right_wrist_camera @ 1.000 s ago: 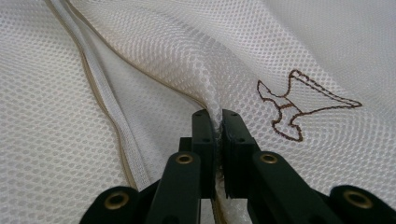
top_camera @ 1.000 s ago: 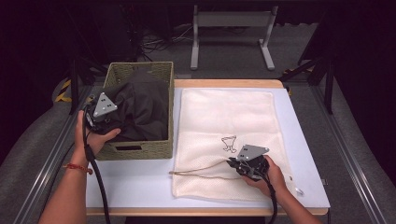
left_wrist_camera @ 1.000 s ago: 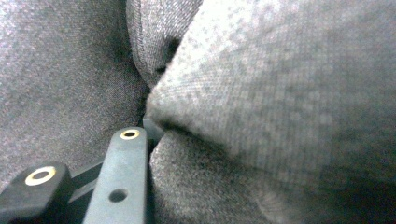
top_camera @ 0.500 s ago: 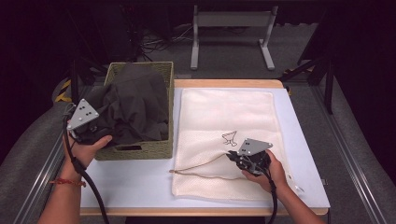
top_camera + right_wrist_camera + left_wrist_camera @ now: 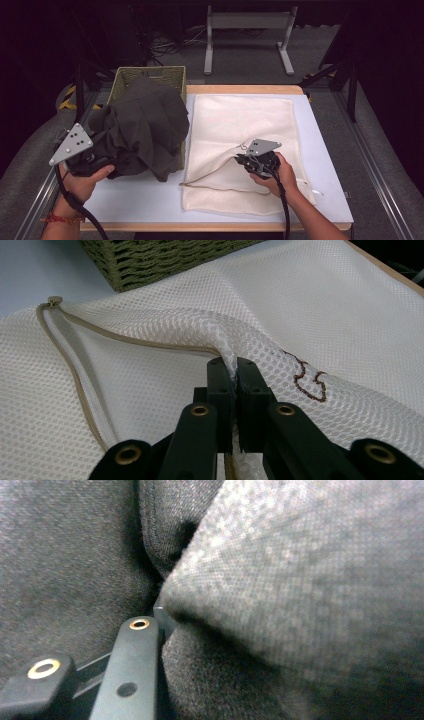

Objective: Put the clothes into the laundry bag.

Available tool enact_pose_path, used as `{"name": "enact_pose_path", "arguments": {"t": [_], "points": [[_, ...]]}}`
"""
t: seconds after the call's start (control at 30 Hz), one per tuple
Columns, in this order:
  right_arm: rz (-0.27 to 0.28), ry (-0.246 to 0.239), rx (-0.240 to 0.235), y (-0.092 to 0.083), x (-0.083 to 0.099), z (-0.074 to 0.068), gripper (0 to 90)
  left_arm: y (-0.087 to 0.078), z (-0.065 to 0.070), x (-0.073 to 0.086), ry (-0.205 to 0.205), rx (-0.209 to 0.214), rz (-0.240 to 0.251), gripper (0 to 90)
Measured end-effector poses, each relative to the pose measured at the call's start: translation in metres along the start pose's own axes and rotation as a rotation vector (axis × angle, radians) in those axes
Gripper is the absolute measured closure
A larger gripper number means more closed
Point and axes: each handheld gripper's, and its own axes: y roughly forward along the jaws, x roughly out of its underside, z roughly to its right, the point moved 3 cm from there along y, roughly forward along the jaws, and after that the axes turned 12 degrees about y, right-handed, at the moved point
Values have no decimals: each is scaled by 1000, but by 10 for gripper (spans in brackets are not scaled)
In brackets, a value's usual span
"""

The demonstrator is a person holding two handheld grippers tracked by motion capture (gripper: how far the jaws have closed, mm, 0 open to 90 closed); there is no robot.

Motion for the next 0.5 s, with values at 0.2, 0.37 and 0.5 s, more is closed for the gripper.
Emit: {"name": "enact_pose_path", "arguments": {"t": [0.2, 0.37, 0.5], "points": [[3, 25, 2, 1, -2, 3, 864, -13, 24, -6, 15, 69, 6, 573], [15, 35, 0, 1, -6, 4, 864, -18, 50, -10, 33, 141, 10, 573], [22, 49, -5, 1, -9, 5, 864, -16, 65, -10, 41, 209, 4, 572]]}}
